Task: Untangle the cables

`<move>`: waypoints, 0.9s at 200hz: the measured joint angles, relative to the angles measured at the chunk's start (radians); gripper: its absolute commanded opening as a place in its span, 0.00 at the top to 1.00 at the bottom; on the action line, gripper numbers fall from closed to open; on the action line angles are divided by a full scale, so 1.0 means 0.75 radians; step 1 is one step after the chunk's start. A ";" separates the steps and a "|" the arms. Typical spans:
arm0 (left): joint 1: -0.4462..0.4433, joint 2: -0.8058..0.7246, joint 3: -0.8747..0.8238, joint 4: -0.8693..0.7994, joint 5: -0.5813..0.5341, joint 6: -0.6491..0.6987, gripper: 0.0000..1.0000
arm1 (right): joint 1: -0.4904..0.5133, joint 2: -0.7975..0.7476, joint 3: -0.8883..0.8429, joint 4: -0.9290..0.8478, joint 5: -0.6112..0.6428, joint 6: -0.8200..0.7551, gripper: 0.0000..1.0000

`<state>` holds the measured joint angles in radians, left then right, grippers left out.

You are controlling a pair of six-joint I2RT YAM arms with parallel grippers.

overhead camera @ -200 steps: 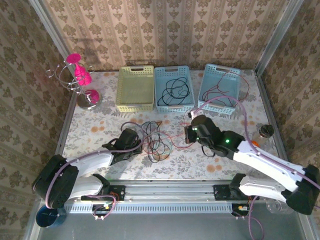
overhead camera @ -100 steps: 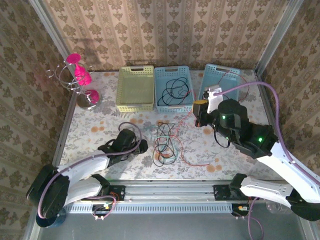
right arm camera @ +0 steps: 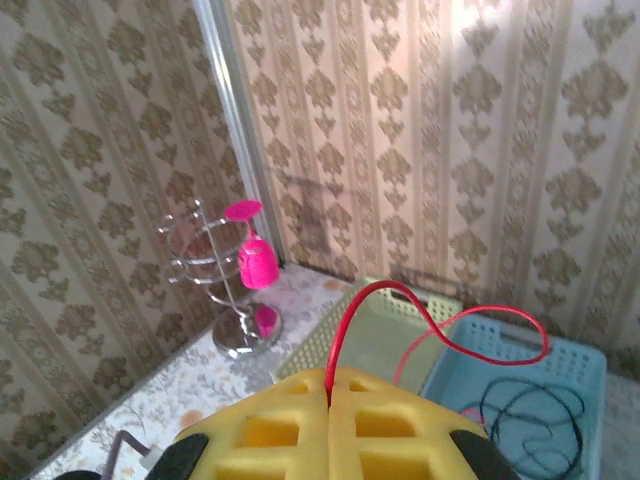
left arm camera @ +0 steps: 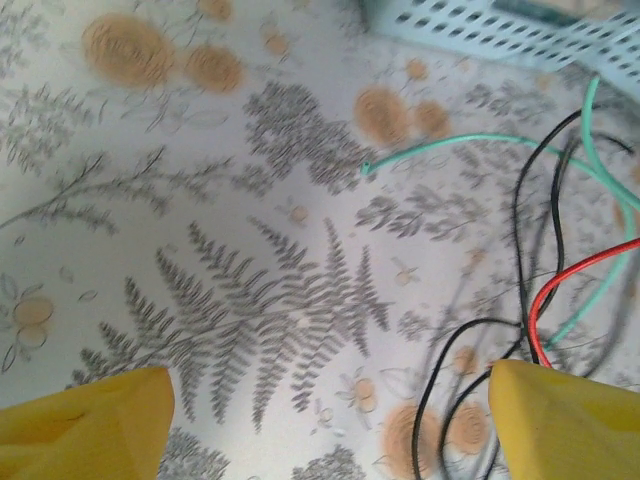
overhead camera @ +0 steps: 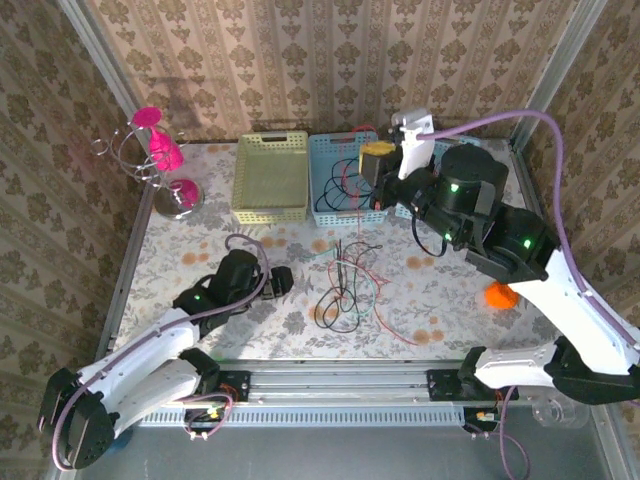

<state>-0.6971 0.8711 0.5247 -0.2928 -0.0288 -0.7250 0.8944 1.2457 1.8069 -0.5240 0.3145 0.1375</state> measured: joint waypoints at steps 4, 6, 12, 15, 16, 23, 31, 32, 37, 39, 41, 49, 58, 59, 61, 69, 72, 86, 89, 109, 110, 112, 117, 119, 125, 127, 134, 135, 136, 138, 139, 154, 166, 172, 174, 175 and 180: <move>0.000 0.002 0.012 -0.001 0.003 0.005 0.17 | 0.004 0.014 0.034 -0.001 0.000 -0.009 1.00; 0.000 0.004 0.020 -0.001 0.005 0.007 0.16 | 0.005 0.017 0.044 0.000 0.000 -0.012 1.00; 0.000 0.007 0.038 -0.001 0.009 0.014 0.16 | 0.010 0.034 0.087 0.001 0.001 -0.023 1.00; 0.000 0.009 0.046 -0.001 0.010 0.017 0.16 | 0.012 0.043 0.111 0.002 0.000 -0.033 1.00; 0.000 0.010 0.047 -0.001 0.010 0.017 0.16 | 0.013 0.045 0.116 0.002 0.000 -0.035 1.00; 0.000 0.015 0.064 0.001 0.015 0.023 0.16 | 0.017 0.063 0.161 0.003 0.001 -0.049 1.00; -0.001 0.018 0.075 0.001 0.022 0.030 0.16 | 0.022 0.080 0.207 0.002 0.001 -0.067 1.00; -0.001 0.018 0.076 0.001 0.023 0.030 0.16 | 0.022 0.081 0.211 0.002 0.001 -0.068 1.00; -0.002 0.020 0.079 0.001 0.025 0.032 0.16 | 0.026 0.096 0.241 0.001 0.001 -0.079 1.00; -0.002 0.021 0.080 0.001 0.028 0.033 0.16 | 0.026 0.099 0.250 0.002 0.001 -0.081 1.00; -0.002 0.021 0.080 0.001 0.028 0.035 0.16 | 0.027 0.105 0.261 0.002 0.001 -0.086 1.00; -0.003 0.026 0.081 0.001 0.034 0.038 0.16 | 0.027 0.128 0.303 0.001 0.001 -0.102 1.00; -0.003 0.032 0.081 -0.001 0.041 0.041 0.16 | 0.027 0.152 0.336 0.000 0.002 -0.117 1.00; -0.003 0.033 0.081 -0.001 0.041 0.041 0.16 | 0.027 0.155 0.340 0.000 0.002 -0.121 1.00; -0.003 0.033 0.081 0.000 0.043 0.042 0.16 | 0.027 0.162 0.345 0.000 0.004 -0.124 1.00; -0.004 0.036 0.080 0.001 0.048 0.045 0.16 | 0.027 0.183 0.359 -0.002 0.010 -0.136 1.00; -0.004 0.037 0.081 0.001 0.048 0.045 0.15 | 0.027 0.192 0.361 -0.002 0.012 -0.139 1.00; -0.005 0.041 0.080 0.011 0.063 0.045 0.15 | 0.027 0.226 0.356 -0.012 0.012 -0.145 1.00; -0.006 0.043 0.080 0.018 0.067 0.045 0.15 | 0.028 0.231 0.354 -0.013 0.012 -0.145 1.00; -0.027 0.061 0.077 0.091 0.115 0.044 0.14 | 0.034 0.262 0.332 -0.037 0.012 -0.146 1.00; -0.030 0.063 0.077 0.098 0.120 0.044 0.14 | 0.034 0.264 0.332 -0.039 0.012 -0.145 1.00; -0.034 0.066 0.077 0.108 0.125 0.044 0.14 | 0.035 0.266 0.331 -0.041 0.011 -0.146 1.00; -0.047 0.076 0.077 0.135 0.139 0.044 0.14 | 0.036 0.271 0.331 -0.046 0.011 -0.146 1.00; -0.052 0.079 0.076 0.146 0.144 0.044 0.14 | 0.036 0.272 0.331 -0.046 0.012 -0.146 1.00; -0.072 0.094 0.076 0.179 0.160 0.044 0.13 | 0.036 0.277 0.331 -0.049 0.012 -0.149 1.00; -0.079 0.098 0.076 0.190 0.166 0.044 0.12 | 0.036 0.277 0.331 -0.049 0.012 -0.150 1.00; -0.104 0.118 0.076 0.225 0.181 0.044 0.10 | 0.036 0.280 0.331 -0.051 0.012 -0.151 1.00; -0.107 0.121 0.076 0.229 0.182 0.045 0.10 | 0.036 0.280 0.330 -0.052 0.012 -0.151 1.00; -0.112 0.126 0.076 0.235 0.185 0.046 0.10 | 0.036 0.280 0.330 -0.052 0.012 -0.151 1.00; -0.120 0.132 0.077 0.243 0.186 0.044 0.10 | 0.036 0.281 0.329 -0.052 0.012 -0.151 1.00; -0.122 0.134 0.077 0.246 0.188 0.043 0.10 | 0.036 0.281 0.328 -0.053 0.012 -0.151 1.00; -0.166 0.192 0.077 0.307 0.210 0.044 0.08 | 0.036 0.278 0.300 -0.051 0.013 -0.150 1.00; -0.187 0.241 0.075 0.360 0.224 0.034 0.05 | 0.036 0.275 0.256 -0.045 0.013 -0.149 1.00; -0.194 0.267 0.068 0.402 0.232 0.024 0.05 | 0.036 0.275 0.235 -0.044 0.014 -0.149 1.00; -0.196 0.271 0.066 0.411 0.234 0.022 0.05 | 0.036 0.275 0.227 -0.045 0.014 -0.149 1.00; -0.197 0.278 0.064 0.422 0.236 0.018 0.05 | 0.036 0.275 0.224 -0.045 0.014 -0.149 1.00; -0.200 0.297 0.058 0.455 0.243 0.012 0.05 | 0.036 0.276 0.204 -0.046 0.014 -0.149 1.00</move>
<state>-0.8471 1.0939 0.5686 0.0483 0.1535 -0.7162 0.9211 1.4525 1.9598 -0.5583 0.3248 0.0257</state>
